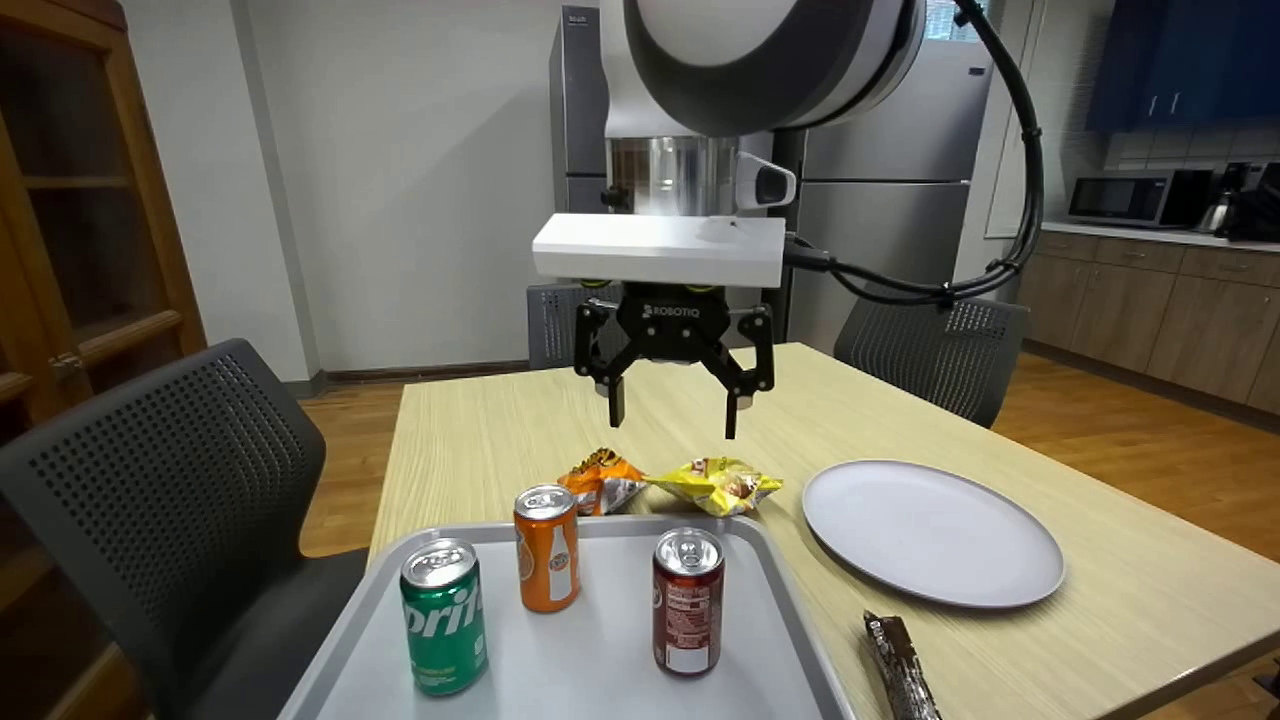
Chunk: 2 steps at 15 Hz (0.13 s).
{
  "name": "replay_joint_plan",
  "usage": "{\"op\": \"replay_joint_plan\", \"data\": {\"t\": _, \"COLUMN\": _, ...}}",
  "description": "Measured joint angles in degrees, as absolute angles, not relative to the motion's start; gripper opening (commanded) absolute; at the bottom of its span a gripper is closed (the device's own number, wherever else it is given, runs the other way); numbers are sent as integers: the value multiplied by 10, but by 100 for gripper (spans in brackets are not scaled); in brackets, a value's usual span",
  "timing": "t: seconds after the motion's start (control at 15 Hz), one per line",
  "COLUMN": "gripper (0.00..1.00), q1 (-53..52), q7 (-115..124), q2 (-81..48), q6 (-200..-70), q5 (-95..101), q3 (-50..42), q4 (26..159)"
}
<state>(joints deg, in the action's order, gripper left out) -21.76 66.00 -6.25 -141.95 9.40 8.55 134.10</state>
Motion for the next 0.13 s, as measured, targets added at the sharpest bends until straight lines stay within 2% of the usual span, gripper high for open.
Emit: {"op": "replay_joint_plan", "data": {"t": 0.13, "gripper": 100, "q1": -218, "q7": 660, "q2": -62, "q6": -1420, "q5": 94, "q3": 85, "q4": 1341}}
